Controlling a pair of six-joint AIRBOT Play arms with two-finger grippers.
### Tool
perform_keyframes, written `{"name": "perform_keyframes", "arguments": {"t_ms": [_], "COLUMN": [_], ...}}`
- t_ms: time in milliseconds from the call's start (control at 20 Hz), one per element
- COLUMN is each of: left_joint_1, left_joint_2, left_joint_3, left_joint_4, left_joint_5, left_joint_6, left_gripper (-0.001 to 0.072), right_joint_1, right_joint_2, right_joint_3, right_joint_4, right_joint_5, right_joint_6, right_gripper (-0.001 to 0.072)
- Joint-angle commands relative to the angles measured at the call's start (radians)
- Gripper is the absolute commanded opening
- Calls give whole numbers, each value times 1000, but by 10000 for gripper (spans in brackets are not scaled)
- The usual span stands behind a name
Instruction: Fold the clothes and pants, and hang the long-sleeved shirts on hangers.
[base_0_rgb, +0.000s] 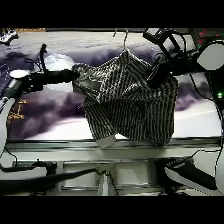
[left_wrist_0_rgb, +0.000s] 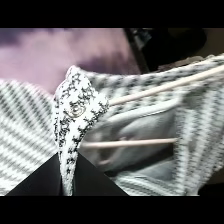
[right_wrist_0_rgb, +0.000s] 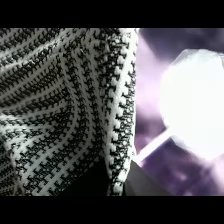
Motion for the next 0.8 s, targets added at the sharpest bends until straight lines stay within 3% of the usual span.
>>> {"name": "perform_keyframes", "arguments": {"t_ms": [0,300,500,750], "left_joint_1": [1,1,-29,-208], "left_joint_2": [106,183,278,349], "left_joint_3": [1,1,1,0], "left_joint_4": [0,-122,-128,-106], "left_joint_5": [70,90,-111,-290], "left_joint_6": [0,0,0,31], "left_gripper": [24,24,24,26], "right_joint_1": [0,0,0,0], "right_joint_2": [-1,-1,0,24], "right_joint_3": [0,-2,-1,42], "right_joint_4": [-15,-18,-140,-225], "right_joint_5": [2,31,-22,-42], "right_joint_6": [0,15,165,385], "right_gripper": [28,28,28,29]}}
